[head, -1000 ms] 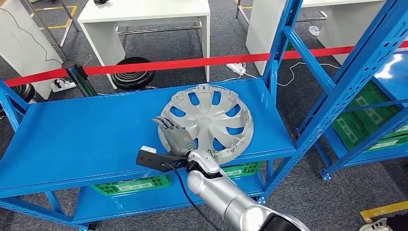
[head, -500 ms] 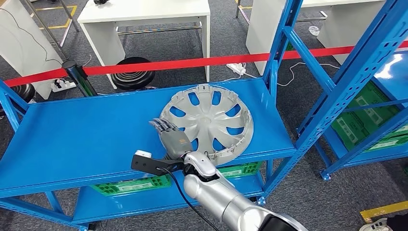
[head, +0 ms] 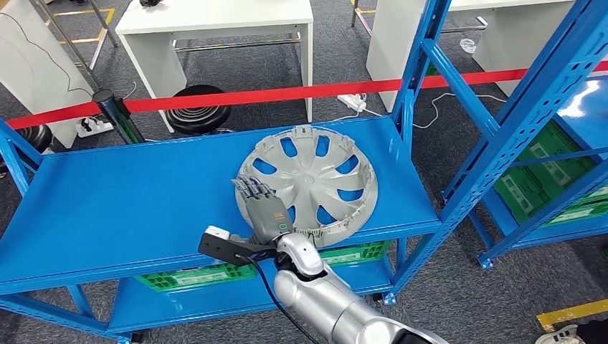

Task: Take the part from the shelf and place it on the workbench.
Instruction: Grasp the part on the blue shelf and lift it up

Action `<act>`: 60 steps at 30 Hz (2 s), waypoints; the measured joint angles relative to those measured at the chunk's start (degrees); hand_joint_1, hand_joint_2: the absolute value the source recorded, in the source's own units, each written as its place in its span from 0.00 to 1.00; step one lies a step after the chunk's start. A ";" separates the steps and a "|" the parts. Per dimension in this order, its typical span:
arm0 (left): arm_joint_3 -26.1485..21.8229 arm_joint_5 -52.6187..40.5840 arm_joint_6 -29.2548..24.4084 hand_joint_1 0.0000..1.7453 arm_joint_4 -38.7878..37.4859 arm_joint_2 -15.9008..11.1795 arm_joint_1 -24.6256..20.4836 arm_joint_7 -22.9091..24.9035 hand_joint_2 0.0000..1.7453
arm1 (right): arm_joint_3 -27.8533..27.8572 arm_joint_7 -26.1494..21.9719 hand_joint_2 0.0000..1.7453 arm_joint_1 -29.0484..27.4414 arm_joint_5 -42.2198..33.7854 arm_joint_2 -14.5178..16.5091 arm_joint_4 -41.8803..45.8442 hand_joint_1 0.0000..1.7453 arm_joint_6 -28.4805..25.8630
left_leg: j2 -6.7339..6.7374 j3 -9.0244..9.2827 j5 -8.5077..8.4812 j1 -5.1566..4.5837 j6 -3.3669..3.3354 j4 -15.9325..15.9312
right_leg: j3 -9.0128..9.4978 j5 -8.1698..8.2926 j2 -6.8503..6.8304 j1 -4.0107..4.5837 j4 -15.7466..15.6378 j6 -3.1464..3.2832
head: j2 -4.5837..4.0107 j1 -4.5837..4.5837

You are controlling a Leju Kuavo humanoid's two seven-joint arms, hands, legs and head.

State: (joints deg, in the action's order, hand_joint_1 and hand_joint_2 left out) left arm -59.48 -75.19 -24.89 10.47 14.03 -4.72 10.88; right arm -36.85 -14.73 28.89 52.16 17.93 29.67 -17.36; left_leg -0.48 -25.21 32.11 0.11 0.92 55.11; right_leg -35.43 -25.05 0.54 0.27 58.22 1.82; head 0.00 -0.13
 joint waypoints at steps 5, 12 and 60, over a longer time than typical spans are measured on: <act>-0.64 0.42 -0.74 0.00 0.00 -0.15 0.04 -0.31 0.00 | 0.21 2.29 1.00 -0.98 -0.03 -0.59 1.16 0.00 -1.82 | 0.00 0.03 0.00 -0.02 0.00 0.00 | 0.01 0.00 0.00 0.01 0.00 0.00 | 0.00 0.01; -0.87 0.01 -0.73 0.00 -0.02 -0.47 0.08 -0.20 0.00 | 2.56 3.14 1.00 -5.15 -0.27 -3.29 3.08 0.00 -4.49 | 0.00 0.02 0.02 -0.04 0.00 0.00 | 0.02 0.00 0.01 -0.01 -0.03 0.00 | 0.00 0.01; -1.17 0.45 -2.78 0.00 -0.63 -1.10 0.12 -0.31 0.00 | 9.96 8.73 1.00 -10.58 7.45 -10.58 10.39 1.00 -3.63 | 0.02 0.13 0.03 -0.04 0.01 0.00 | 0.15 0.00 0.01 -0.01 -0.06 -0.01 | 0.00 0.01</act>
State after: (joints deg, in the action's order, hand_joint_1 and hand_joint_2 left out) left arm -60.65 -74.75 -27.67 9.84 12.93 -4.60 10.58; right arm -26.89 -6.01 18.31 59.61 7.34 40.05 -20.99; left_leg -0.47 -25.08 32.13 0.08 0.93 55.11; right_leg -35.28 -25.05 0.55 0.26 58.16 1.81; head 0.00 -0.12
